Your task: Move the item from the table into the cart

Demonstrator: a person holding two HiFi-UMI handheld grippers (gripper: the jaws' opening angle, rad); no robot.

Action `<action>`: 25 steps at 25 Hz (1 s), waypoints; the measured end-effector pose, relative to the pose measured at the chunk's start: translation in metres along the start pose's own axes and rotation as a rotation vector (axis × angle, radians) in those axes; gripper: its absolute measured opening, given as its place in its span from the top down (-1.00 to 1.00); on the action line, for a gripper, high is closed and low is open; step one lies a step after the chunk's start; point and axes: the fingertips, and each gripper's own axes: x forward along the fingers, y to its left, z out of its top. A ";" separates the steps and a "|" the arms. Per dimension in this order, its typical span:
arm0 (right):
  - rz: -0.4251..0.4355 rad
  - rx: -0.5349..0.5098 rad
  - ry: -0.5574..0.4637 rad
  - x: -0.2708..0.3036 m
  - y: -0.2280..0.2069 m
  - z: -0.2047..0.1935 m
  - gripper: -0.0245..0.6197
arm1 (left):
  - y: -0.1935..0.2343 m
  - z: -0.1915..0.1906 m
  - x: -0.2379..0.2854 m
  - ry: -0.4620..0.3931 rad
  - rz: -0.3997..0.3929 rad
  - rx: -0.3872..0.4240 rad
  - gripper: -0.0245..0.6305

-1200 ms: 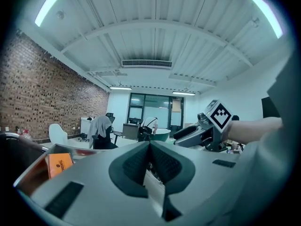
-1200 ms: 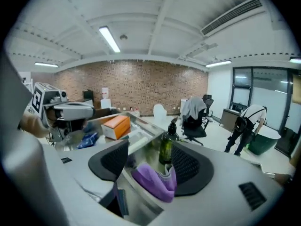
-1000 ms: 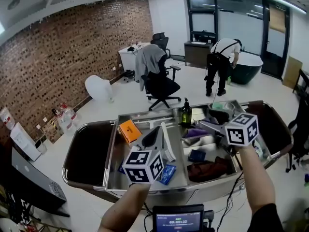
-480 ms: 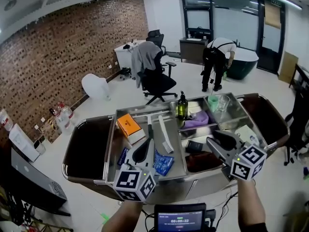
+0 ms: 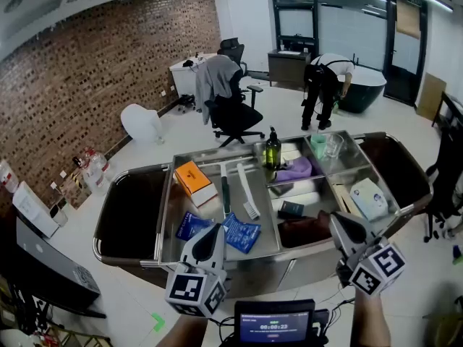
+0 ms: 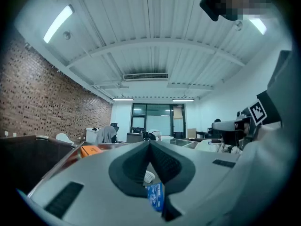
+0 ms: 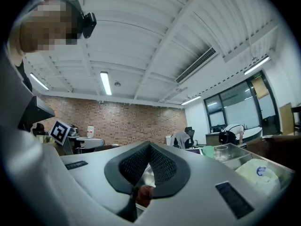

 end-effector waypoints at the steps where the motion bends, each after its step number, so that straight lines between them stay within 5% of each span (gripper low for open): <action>1: -0.011 0.002 0.002 -0.002 -0.002 -0.004 0.89 | 0.000 -0.004 -0.002 0.008 -0.001 0.003 0.92; 25: -0.080 0.039 -0.005 -0.013 -0.016 -0.021 0.89 | 0.003 -0.006 0.000 -0.016 -0.029 0.062 0.92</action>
